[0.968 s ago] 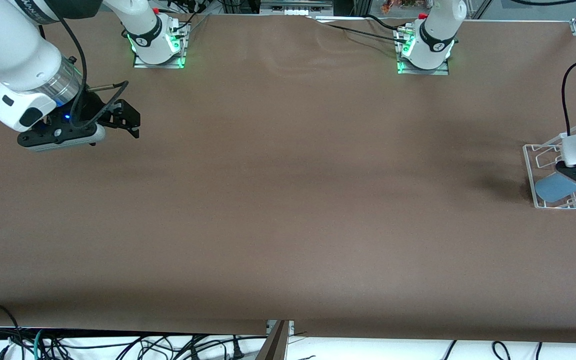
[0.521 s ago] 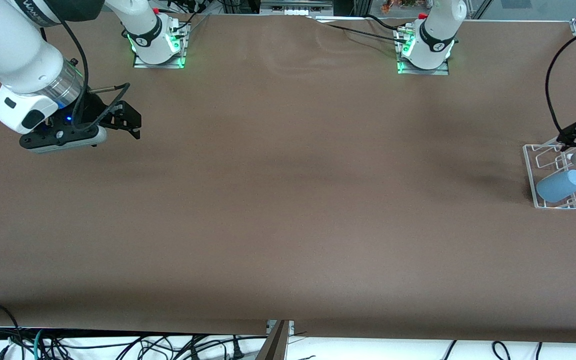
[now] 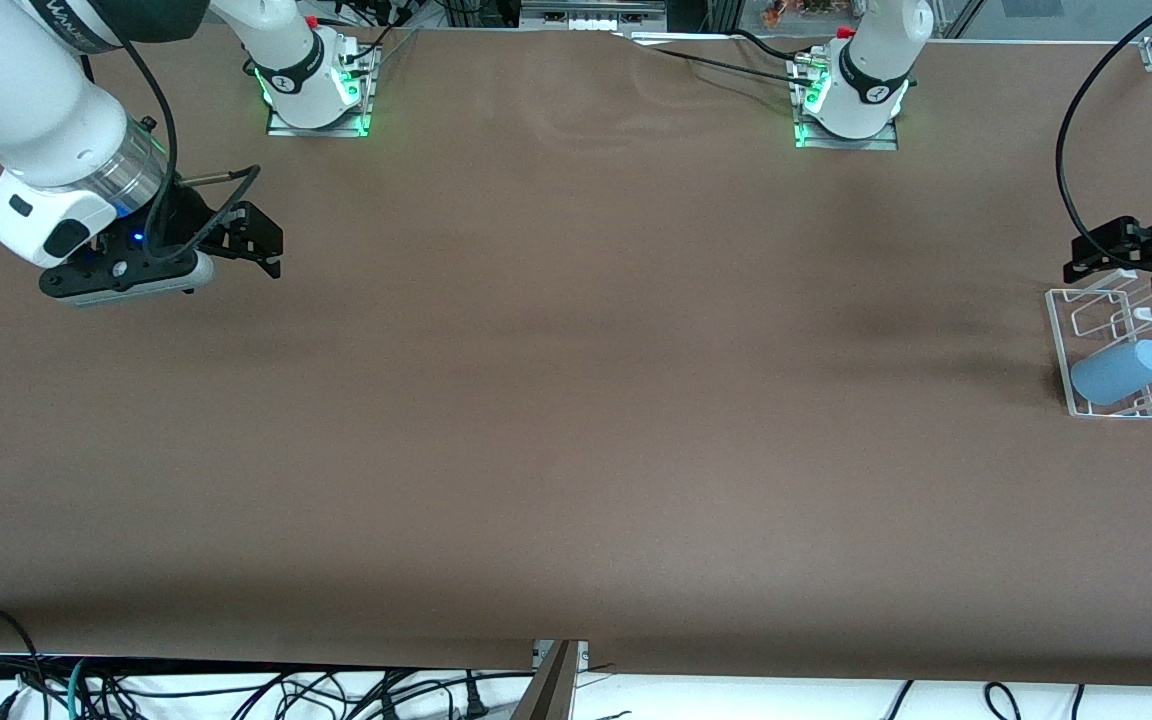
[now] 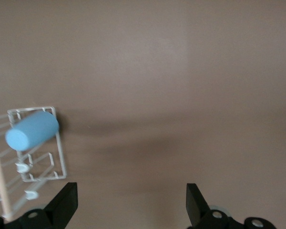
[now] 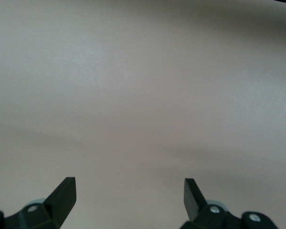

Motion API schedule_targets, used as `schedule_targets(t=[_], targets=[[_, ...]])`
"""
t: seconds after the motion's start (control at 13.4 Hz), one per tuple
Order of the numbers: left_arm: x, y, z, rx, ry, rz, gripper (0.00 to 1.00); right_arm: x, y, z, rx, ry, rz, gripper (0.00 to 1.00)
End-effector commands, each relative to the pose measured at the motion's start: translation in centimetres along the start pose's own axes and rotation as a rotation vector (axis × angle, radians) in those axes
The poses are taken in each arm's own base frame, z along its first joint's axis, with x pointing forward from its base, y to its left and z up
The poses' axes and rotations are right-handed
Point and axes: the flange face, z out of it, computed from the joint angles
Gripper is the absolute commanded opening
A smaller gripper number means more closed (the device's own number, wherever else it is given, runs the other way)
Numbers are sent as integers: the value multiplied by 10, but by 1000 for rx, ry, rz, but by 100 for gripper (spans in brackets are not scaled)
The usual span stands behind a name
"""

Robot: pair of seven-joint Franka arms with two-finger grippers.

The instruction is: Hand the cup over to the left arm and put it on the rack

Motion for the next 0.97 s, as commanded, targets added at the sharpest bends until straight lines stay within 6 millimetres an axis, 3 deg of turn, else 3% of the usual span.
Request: schedule_targets(t=[0.0,0.45,0.74,0.89], targets=[[-10,18,-12,-28,-24,-104,100,3,-6,-4,19,-1,-14,100],[-6,17,-20,-25,-13,-102,100,0,-4,0,5,-29,-3,100],[-4,36,-19,-8,-22,-68,100,0,-3,0,2,-30,-5,100],[-4,36,-19,-8,-23,-68,100,-1,-3,0,2,-30,-3,100]])
